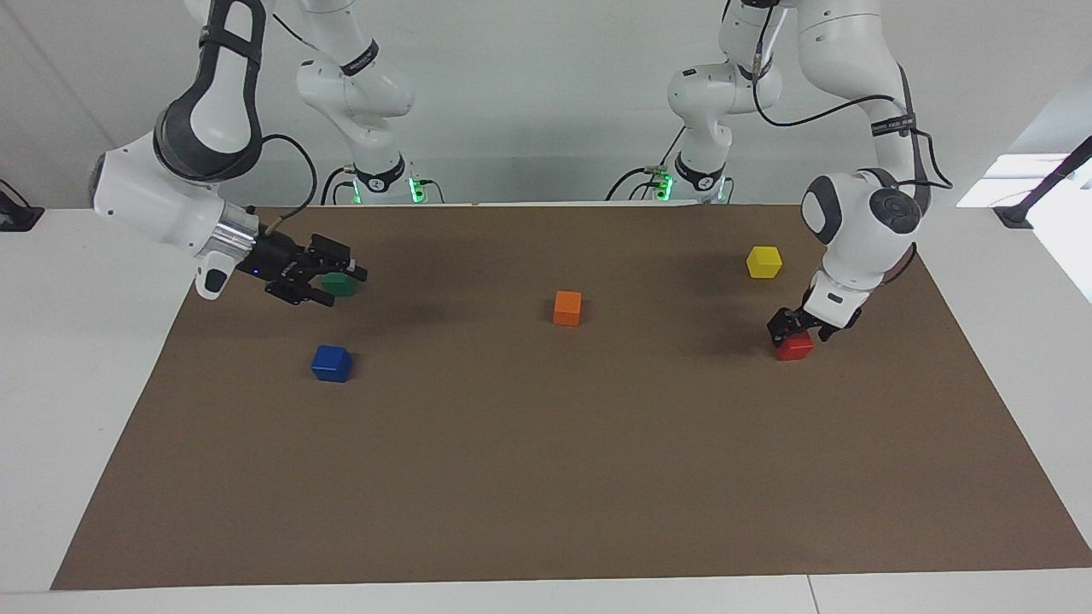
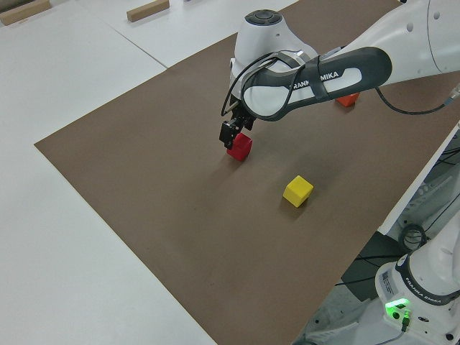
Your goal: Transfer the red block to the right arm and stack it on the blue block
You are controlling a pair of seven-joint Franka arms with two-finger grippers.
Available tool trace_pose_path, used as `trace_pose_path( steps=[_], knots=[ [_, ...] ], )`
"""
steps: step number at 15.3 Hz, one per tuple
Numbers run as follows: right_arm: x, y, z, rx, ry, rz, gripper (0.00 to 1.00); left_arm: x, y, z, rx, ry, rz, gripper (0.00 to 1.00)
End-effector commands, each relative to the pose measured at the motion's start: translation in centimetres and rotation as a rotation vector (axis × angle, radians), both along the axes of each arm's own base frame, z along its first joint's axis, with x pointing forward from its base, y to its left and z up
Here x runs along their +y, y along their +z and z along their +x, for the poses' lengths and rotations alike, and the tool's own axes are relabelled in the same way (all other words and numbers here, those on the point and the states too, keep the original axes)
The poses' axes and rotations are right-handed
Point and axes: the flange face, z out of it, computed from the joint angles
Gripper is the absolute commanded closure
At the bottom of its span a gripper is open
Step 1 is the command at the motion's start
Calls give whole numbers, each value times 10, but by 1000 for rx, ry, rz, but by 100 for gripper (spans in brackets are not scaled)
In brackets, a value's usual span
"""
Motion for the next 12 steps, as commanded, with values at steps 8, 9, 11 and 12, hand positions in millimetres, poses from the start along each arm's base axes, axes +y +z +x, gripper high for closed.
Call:
trace_pose_path(
  steps=[8,9,11,12],
  knots=[
    [48,-16,-11,-4,-8,397,3,2,-15,-3,34,18,-1,100],
    [52,-27,-9,-3,-9,424,3,3,-5,-2,44,23,-1,100],
    [56,-53,-6,1,3,476,3,-2,30,11,101,81,-9,100],
    [61,-66,-3,19,4,547,3,-6,52,15,131,156,-35,100]
  ],
)
